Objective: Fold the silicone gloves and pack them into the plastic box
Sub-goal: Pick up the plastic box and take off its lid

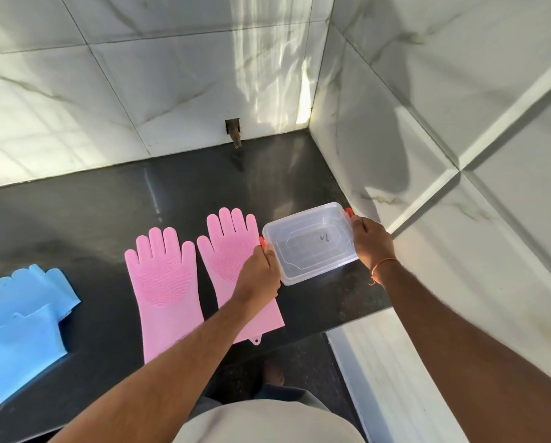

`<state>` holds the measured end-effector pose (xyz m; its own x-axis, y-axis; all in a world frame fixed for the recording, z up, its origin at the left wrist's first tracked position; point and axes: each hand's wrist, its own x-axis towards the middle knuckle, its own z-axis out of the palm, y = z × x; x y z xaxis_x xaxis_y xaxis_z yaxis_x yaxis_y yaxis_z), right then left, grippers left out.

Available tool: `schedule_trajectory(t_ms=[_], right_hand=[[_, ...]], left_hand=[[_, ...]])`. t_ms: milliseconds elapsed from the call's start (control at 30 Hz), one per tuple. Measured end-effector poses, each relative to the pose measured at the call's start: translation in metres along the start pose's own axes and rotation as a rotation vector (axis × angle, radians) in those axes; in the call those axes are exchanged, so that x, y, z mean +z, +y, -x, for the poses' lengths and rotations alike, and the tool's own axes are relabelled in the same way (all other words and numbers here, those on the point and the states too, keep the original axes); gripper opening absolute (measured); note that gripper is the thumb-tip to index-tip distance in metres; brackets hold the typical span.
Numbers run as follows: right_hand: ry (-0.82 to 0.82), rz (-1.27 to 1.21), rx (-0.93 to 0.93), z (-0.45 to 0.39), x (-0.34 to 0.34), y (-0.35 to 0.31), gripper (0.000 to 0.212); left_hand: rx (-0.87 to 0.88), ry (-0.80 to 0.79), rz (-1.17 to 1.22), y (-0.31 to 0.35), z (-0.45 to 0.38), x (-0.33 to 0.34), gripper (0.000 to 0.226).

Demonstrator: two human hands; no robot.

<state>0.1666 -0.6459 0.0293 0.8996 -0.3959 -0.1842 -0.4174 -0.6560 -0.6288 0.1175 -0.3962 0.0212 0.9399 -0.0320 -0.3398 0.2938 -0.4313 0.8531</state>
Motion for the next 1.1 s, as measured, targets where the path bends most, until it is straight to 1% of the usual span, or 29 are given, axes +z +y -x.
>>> schedule_trajectory(t_ms=[100,200,300,400,467,567,633,700,733,800,867,900,1000,1100], right_hand=[[-0.008,-0.012,0.025,-0.003,0.0,-0.001,0.05],[-0.018,-0.084,0.108,-0.005,0.0,-0.001,0.05],[-0.071,-0.16,0.199,-0.006,-0.002,-0.001,0.051],[-0.154,-0.293,0.32,-0.002,-0.006,-0.004,0.045],[-0.175,-0.326,0.337,0.002,-0.008,-0.004,0.04],[-0.153,-0.285,0.306,0.007,-0.01,-0.004,0.031],[-0.082,-0.176,0.206,0.011,-0.009,-0.004,0.024],[0.016,-0.097,0.095,0.017,-0.01,-0.005,0.029],[0.041,-0.084,0.063,0.019,-0.01,-0.007,0.033],[0.026,-0.06,0.049,0.022,-0.012,-0.009,0.038],[-0.02,-0.055,0.072,0.023,-0.015,-0.01,0.039],[-0.044,-0.073,0.09,0.022,-0.017,-0.01,0.038],[-0.147,-0.169,0.162,0.018,-0.022,-0.01,0.036],[-0.193,-0.291,0.242,0.018,-0.028,-0.008,0.031]], left_hand=[[-0.053,0.01,0.067,0.0,0.0,0.001,0.027],[-0.073,0.006,0.091,-0.001,0.0,0.0,0.026],[-0.076,0.002,0.078,-0.001,-0.002,-0.001,0.031],[-0.118,-0.004,0.12,-0.002,-0.004,-0.004,0.037],[-0.147,0.012,0.14,-0.004,-0.004,-0.007,0.036],[-0.123,0.089,0.086,-0.007,-0.002,-0.01,0.032],[-0.091,0.156,-0.027,-0.01,0.0,-0.011,0.046],[-0.058,0.196,-0.1,-0.011,0.004,-0.012,0.054],[-0.042,0.191,-0.101,-0.011,0.005,-0.012,0.051],[-0.024,0.161,-0.04,-0.008,0.008,-0.01,0.032],[-0.022,0.131,0.057,-0.003,0.013,-0.008,0.014],[-0.028,0.116,0.122,0.0,0.015,-0.008,0.013],[-0.106,0.062,0.366,0.008,0.021,-0.007,0.021],[-0.198,0.008,0.537,0.016,0.026,-0.008,0.017]])
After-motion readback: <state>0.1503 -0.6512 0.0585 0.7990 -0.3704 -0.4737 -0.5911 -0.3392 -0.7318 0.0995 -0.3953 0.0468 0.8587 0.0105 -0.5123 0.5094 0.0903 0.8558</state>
